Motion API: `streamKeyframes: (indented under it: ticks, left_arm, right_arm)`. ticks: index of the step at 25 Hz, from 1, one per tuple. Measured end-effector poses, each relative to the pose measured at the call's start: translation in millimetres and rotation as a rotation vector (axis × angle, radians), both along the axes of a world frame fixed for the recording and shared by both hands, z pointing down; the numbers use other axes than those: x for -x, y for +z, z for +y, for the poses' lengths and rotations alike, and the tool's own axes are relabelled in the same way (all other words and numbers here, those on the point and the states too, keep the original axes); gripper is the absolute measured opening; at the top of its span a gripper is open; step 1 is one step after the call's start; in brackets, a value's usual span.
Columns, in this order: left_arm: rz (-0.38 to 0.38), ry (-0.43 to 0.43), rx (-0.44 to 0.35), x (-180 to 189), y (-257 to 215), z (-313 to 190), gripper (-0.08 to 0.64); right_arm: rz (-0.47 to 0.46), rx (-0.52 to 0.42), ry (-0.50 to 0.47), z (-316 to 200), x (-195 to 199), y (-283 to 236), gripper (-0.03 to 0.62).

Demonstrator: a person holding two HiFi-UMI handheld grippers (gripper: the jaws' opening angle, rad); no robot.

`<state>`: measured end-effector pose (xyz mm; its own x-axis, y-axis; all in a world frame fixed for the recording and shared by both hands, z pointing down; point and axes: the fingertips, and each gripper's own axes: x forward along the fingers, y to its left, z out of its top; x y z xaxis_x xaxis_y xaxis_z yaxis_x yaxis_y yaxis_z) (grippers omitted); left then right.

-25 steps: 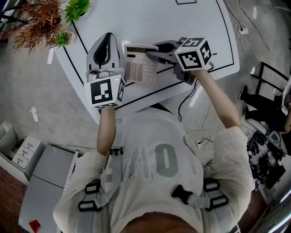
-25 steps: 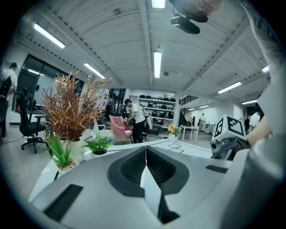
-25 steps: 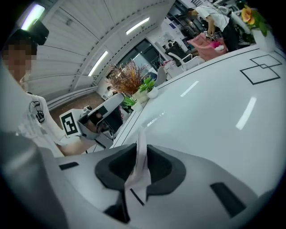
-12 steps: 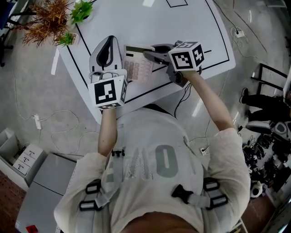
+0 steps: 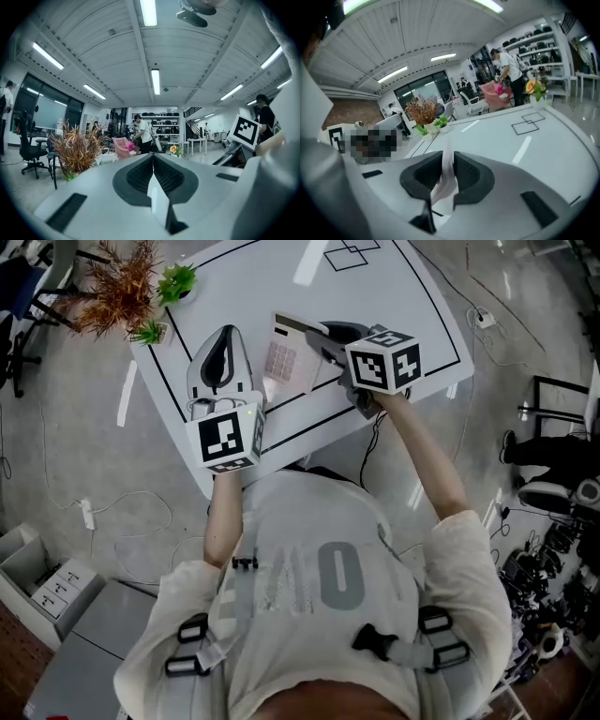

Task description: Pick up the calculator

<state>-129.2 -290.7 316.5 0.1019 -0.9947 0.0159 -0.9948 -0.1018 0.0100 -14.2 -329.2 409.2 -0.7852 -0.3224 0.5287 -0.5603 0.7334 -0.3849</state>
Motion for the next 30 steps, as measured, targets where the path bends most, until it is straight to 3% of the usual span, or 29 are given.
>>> streamKeyframes:
  ticks: [8, 14, 20, 30]
  left_arm:
    - [-0.055, 0.055, -0.086, -28, -39, 35, 0.021]
    - [-0.057, 0.068, -0.097, -42, -45, 50, 0.021]
    - [-0.058, 0.073, -0.099, -47, -48, 57, 0.021]
    - [-0.063, 0.108, -0.093, -53, -44, 58, 0.021]
  right_arm:
    - [0.045, -0.343, 0.211, 15, -40, -75, 0.075]
    - [0.071, -0.546, 0.374, 43, -68, -112, 0.074]
    - [0.05, -0.56, 0.462, 73, -87, -116, 0.072]
    - [0.054, -0.527, 0.499, 91, -95, -100, 0.072]
